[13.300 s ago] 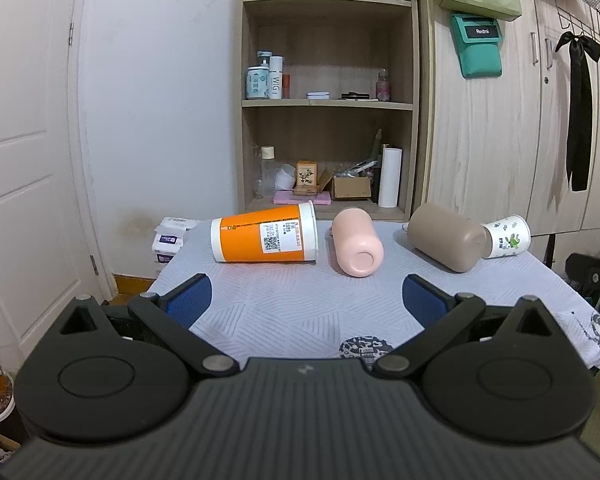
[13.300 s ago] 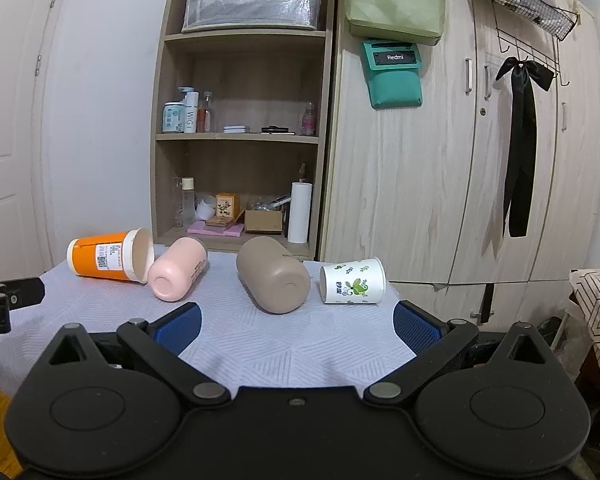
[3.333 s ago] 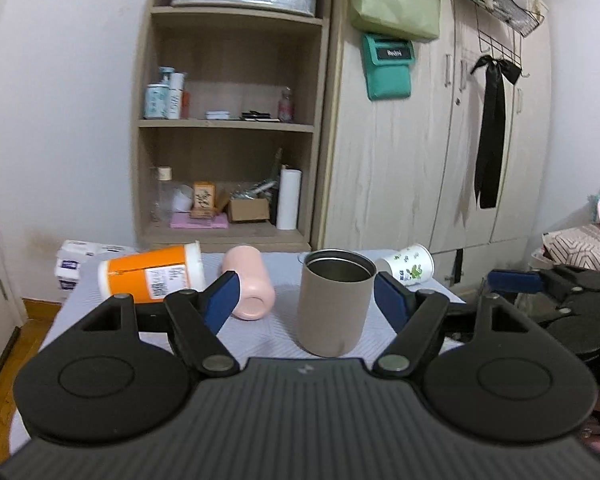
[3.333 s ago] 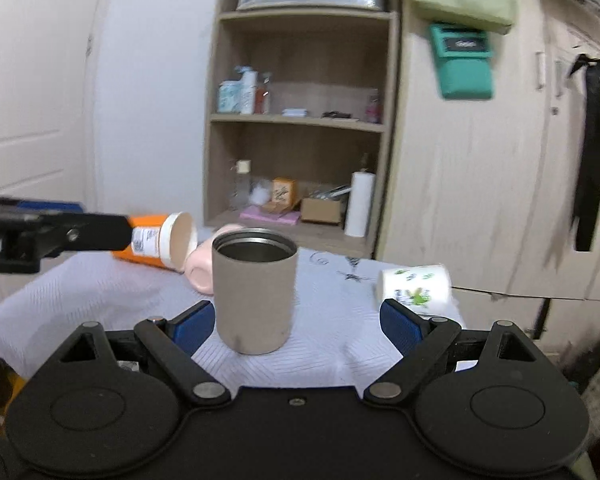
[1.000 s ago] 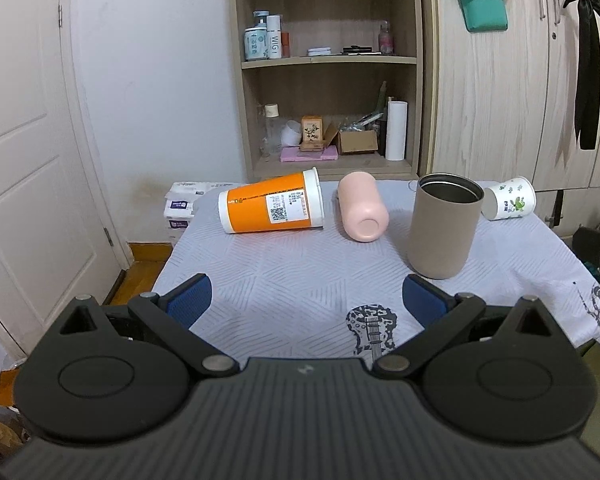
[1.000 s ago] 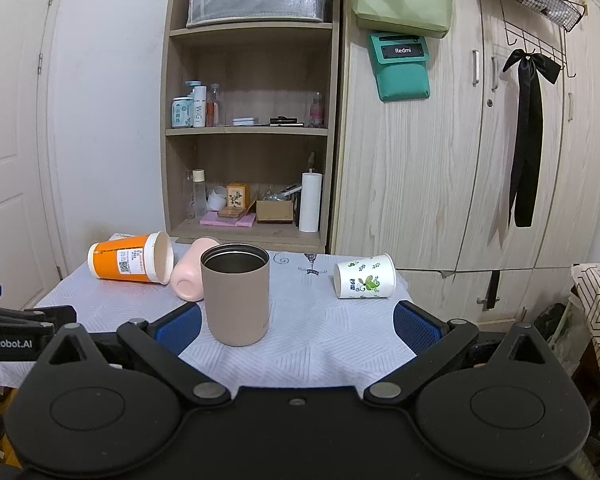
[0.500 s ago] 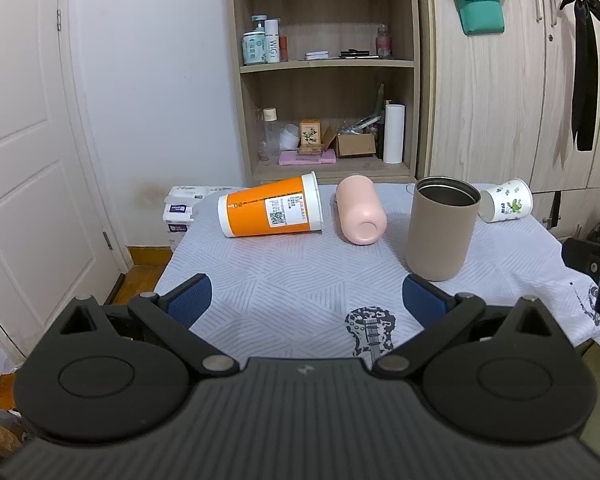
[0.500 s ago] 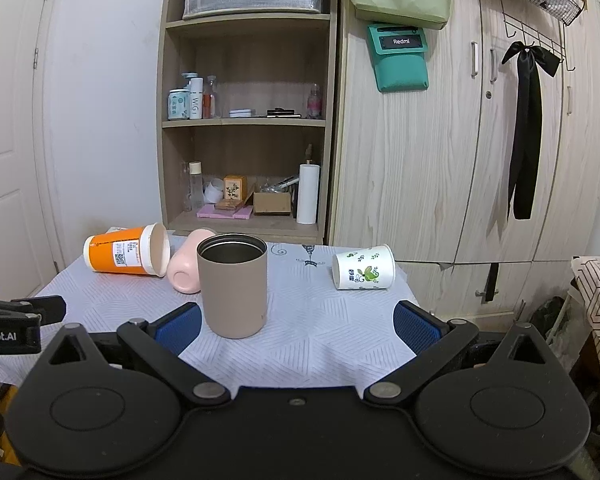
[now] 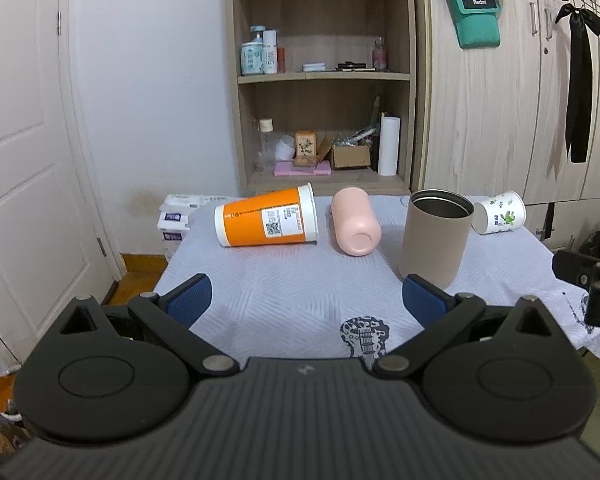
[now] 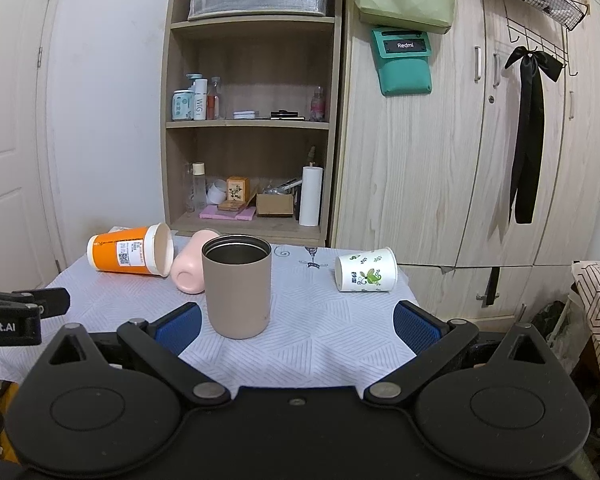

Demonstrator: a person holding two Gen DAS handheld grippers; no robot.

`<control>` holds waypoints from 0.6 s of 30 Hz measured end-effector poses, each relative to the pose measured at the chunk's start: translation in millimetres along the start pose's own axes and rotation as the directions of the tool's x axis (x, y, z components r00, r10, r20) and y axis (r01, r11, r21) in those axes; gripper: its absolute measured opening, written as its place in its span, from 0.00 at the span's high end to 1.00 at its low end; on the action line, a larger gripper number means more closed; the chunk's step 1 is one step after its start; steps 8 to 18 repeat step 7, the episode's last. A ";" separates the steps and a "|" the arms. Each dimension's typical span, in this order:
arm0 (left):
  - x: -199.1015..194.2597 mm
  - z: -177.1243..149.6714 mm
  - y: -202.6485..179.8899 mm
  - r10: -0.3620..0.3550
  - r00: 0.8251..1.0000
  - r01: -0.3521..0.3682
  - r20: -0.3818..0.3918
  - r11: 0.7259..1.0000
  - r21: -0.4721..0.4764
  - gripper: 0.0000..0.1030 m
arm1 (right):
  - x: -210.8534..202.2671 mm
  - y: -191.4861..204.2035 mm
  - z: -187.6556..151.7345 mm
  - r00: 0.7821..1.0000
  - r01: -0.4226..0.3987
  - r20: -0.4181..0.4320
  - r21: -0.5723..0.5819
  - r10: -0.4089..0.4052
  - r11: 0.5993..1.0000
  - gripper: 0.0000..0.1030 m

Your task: Flip cup upright

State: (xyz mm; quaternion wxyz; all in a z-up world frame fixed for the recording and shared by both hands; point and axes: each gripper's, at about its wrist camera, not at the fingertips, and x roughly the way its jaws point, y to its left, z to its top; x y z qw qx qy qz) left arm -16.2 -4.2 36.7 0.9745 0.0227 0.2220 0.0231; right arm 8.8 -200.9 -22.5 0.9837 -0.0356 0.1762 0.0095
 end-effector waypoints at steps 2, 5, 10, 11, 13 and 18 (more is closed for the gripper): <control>-1.4 0.0 -0.8 0.004 1.000 -0.004 0.010 1.000 0.006 0.00 | -0.3 0.0 -0.1 1.000 0.000 0.000 0.000 0.000 1.000 0.00; -2.4 0.1 -1.0 0.003 1.000 -0.003 0.014 1.000 0.009 0.00 | 0.2 -0.1 -0.1 1.000 0.001 -0.001 0.000 -0.001 1.000 0.00; -2.5 0.3 -0.6 0.001 1.000 -0.001 0.012 1.000 0.009 0.00 | 0.3 -0.1 0.1 1.000 0.000 -0.001 -0.001 0.000 1.000 0.00; -2.5 0.3 -0.6 0.001 1.000 -0.001 0.012 1.000 0.009 0.00 | 0.3 -0.1 0.1 1.000 0.000 -0.001 -0.001 0.000 1.000 0.00; -2.5 0.3 -0.6 0.001 1.000 -0.001 0.012 1.000 0.009 0.00 | 0.3 -0.1 0.1 1.000 0.000 -0.001 -0.001 0.000 1.000 0.00; -2.5 0.3 -0.6 0.001 1.000 -0.001 0.012 1.000 0.009 0.00 | 0.3 -0.1 0.1 1.000 0.000 -0.001 -0.001 0.000 1.000 0.00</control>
